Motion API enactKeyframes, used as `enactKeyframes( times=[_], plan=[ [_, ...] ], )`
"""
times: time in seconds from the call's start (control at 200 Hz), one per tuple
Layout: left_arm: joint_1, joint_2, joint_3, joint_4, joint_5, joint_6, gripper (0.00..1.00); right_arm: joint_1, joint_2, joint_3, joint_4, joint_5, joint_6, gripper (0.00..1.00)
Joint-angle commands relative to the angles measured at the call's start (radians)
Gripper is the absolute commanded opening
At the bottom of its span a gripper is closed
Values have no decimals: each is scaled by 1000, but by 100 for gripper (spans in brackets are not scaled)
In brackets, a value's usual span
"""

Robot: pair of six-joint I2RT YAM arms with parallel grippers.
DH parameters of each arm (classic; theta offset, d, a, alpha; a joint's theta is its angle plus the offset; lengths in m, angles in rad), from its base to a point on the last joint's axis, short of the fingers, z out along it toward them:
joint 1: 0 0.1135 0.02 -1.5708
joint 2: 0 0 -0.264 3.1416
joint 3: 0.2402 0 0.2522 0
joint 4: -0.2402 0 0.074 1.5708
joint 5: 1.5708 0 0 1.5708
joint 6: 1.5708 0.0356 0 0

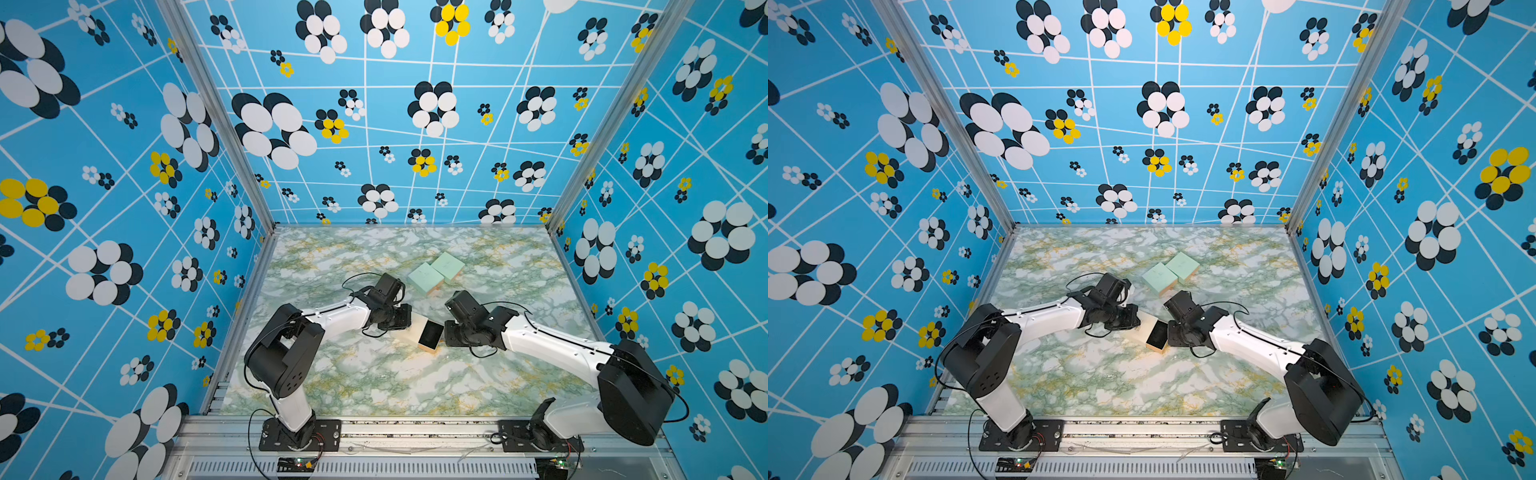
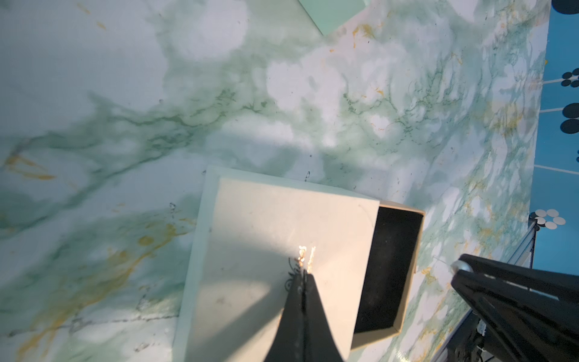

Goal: Take out the earrings from the drawer-style jewelry box
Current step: Place the earring at the center of the board.

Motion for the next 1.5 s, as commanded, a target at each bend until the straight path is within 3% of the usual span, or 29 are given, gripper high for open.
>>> enactKeyframes(
  times=[0.0,0.705,1.494],
  plan=[
    [5,81,-39,-117,-97,17,0,-13,-14,-45,-39,16,39,3],
    [6,83,-31,-110,-85,17,0,-66,48,-132,163,-137,66,4],
    [5,91,-23,-118,-85,17,0,-83,46,-162,173,-141,74,18]
  ],
)
